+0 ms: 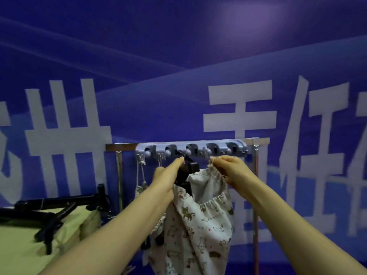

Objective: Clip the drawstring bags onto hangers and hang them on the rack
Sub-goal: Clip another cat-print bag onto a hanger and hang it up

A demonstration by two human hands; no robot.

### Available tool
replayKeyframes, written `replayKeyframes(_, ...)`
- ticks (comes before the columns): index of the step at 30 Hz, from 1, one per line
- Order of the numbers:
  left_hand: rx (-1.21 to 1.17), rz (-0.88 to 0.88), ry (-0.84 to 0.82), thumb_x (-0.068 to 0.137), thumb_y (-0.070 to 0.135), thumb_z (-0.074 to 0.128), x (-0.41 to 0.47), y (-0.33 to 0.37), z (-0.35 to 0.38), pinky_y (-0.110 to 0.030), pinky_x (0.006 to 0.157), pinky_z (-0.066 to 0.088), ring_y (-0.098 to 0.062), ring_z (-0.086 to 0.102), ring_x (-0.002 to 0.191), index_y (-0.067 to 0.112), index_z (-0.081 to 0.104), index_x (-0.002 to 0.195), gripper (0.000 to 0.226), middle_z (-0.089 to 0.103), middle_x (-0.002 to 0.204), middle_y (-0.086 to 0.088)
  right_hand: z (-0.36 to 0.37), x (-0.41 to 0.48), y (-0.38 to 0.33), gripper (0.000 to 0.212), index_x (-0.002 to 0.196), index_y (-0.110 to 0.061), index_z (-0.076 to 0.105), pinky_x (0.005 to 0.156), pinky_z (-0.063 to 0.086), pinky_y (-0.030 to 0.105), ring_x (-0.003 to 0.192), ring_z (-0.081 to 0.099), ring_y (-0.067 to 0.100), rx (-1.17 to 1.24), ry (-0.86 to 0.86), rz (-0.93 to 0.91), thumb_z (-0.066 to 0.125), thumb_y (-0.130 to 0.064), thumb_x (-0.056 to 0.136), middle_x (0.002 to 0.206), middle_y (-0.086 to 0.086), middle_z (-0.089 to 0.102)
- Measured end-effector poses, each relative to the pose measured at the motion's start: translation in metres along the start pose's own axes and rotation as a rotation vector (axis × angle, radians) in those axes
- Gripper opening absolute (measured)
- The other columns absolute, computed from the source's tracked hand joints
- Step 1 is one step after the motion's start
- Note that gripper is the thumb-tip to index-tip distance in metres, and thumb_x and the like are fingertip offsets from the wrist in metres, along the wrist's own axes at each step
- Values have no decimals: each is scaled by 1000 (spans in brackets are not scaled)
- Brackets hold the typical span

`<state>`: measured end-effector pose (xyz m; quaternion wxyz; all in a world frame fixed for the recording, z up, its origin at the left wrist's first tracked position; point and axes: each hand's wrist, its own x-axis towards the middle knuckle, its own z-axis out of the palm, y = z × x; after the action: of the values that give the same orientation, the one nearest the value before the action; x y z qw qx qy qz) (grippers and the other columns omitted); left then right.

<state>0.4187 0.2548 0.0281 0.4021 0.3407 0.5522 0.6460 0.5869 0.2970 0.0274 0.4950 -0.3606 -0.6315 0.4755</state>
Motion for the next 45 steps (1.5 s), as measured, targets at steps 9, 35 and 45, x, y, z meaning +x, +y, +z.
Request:
replayKeyframes(9,-59,-34,-28,83,40,65,17,-18,28,-32,76,37,-22,50,91,1,44,126,62,53,109,-10,-4,32,4,21,70,-13,54,52,31,25,51,35,15,-5,67,84,50,-15,90,57,4,38)
replayKeyframes(35,34,0,86,74,52,69,86,-36,84,-46,99,45,-31,54,112,6,37,133,82,53,125,-13,6,146,22,14,87,-8,65,33,36,13,36,46,7,-288,103,-115,53,-10,94,63,11,53)
replayKeyframes(45,-19,35,118,79,52,64,105,-36,82,-33,75,42,-24,55,96,6,45,115,61,56,113,-9,5,168,33,17,91,-9,64,49,50,24,55,51,13,-197,196,-74,48,-9,96,65,5,55)
